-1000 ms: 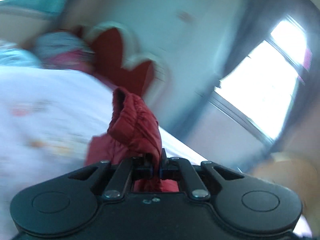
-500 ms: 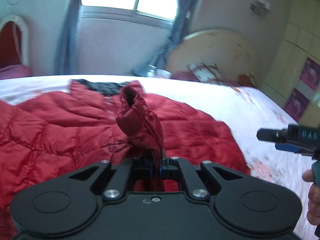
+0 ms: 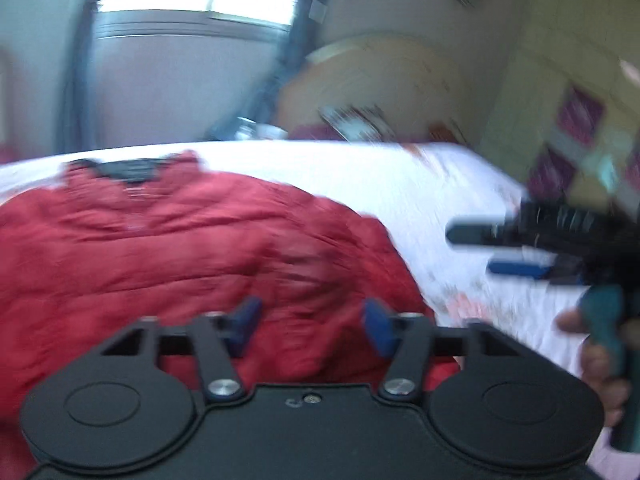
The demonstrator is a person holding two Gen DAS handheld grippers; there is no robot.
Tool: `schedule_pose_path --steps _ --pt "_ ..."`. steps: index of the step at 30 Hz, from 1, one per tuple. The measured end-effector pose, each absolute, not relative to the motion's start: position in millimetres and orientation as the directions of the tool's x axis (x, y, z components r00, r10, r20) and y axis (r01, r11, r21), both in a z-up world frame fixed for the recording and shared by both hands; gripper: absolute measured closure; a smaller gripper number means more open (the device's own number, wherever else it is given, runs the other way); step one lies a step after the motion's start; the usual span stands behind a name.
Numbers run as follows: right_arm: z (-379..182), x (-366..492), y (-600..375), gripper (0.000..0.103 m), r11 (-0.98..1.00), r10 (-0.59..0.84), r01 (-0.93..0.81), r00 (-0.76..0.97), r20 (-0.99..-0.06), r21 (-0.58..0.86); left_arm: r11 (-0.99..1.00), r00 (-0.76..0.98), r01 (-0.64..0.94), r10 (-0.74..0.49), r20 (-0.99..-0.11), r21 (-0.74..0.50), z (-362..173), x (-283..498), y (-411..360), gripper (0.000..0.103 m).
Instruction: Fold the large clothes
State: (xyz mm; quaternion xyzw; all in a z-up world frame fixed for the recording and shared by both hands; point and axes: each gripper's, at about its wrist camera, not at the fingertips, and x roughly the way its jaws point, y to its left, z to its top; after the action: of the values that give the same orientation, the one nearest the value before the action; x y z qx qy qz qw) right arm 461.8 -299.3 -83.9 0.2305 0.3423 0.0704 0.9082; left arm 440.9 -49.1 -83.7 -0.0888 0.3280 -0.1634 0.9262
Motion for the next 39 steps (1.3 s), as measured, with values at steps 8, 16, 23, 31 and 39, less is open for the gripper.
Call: schedule_pose_path --steps 8,16,23,31,39 --pt "-117.7 498.3 -247.4 0.057 0.869 0.415 -0.062 0.629 -0.657 0.491 0.976 0.804 -0.154 0.033 -0.594 -0.154 -93.6 413.1 109.5 0.073" --pt "-99.5 476.9 -225.0 0.092 0.954 0.290 -0.158 0.691 -0.663 0.253 0.989 0.771 -0.108 0.022 -0.637 -0.097 -120.6 430.2 123.5 0.075" --pt "-120.4 480.1 -219.8 0.052 0.982 0.184 -0.094 0.692 -0.698 0.166 0.993 0.787 -0.105 0.050 -0.615 -0.053 -112.9 425.9 123.8 0.064" --pt "-98.3 510.0 -193.8 0.067 0.965 0.261 -0.212 0.730 -0.632 0.154 1.000 0.813 -0.002 0.002 -0.582 -0.001 -98.3 464.9 116.4 0.048" --pt "-149.9 565.9 -156.0 0.067 0.972 0.177 -0.235 0.654 -0.736 0.025 1.000 0.736 -0.017 0.003 -0.677 -0.015 -132.5 503.6 131.8 0.035"
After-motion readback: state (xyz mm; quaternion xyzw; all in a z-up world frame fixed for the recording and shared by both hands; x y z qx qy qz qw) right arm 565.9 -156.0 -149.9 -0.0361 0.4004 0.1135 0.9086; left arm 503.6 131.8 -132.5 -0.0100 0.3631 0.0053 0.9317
